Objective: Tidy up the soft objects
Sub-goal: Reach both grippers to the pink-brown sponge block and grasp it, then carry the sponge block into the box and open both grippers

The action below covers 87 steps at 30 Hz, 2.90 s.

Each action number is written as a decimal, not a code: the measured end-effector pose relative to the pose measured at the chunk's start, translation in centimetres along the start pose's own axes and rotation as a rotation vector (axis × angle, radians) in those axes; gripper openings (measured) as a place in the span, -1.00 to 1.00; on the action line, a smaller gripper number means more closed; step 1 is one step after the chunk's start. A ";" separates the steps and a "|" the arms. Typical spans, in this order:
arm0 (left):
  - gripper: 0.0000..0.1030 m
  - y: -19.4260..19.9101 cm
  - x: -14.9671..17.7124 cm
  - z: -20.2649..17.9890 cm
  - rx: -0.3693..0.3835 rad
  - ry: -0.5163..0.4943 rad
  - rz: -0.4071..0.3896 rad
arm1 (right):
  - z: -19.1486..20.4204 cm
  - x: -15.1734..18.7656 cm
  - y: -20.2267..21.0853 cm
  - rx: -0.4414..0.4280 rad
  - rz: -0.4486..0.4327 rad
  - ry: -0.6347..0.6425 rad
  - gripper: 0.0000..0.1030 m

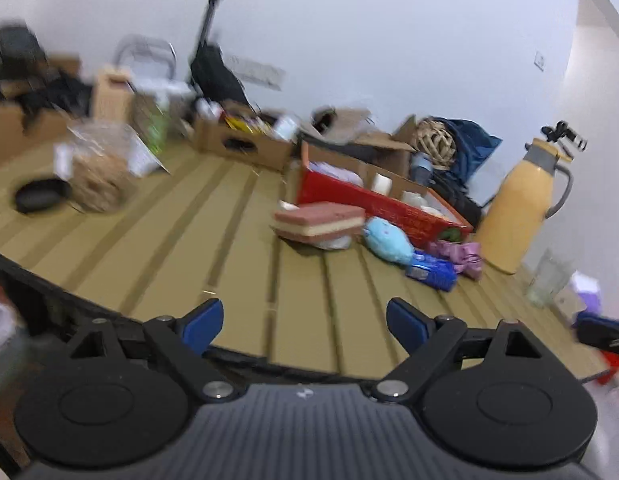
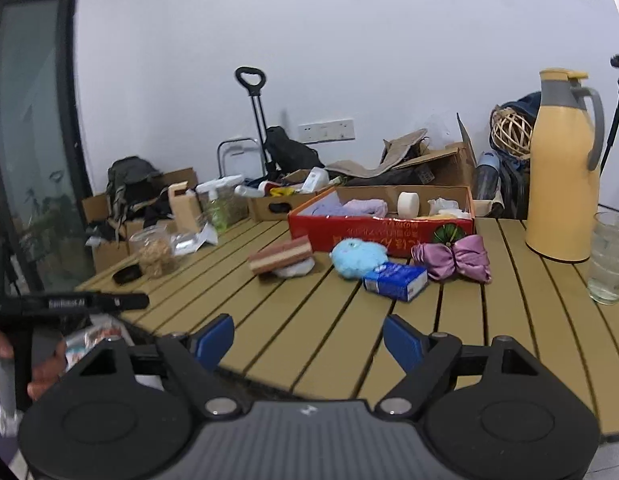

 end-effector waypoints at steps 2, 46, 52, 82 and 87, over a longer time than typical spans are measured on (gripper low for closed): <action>0.68 -2.7 -1.9 0.4 0.031 0.060 0.027 | -0.2 -1.4 -2.7 -0.004 0.028 -0.004 0.58; -0.29 -14.5 -4.1 -9.2 0.372 0.079 0.160 | -8.5 -3.0 -11.6 -0.067 -0.019 -0.360 -0.53; -0.30 -16.7 -12.3 -11.8 0.418 0.023 0.116 | -11.6 -9.0 -12.0 -0.062 -0.089 -0.359 -0.53; 0.00 -21.6 -25.5 -12.7 0.106 -0.279 0.151 | -17.0 -24.0 -22.3 0.148 0.074 -0.179 -0.22; 0.21 -12.2 -21.0 -13.0 0.043 -0.409 0.037 | -13.2 -21.8 -13.3 0.105 0.023 -0.105 -0.03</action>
Point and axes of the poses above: each gripper's, at about its wrist camera, not at the fingertips, and y roughly against the way its jaws point, z to its left, x to its underside, the point moved 3 cm from there along -y, roughly the way its jaws point, and after that the axes turned 12 degrees about z, right-handed, at the moved point
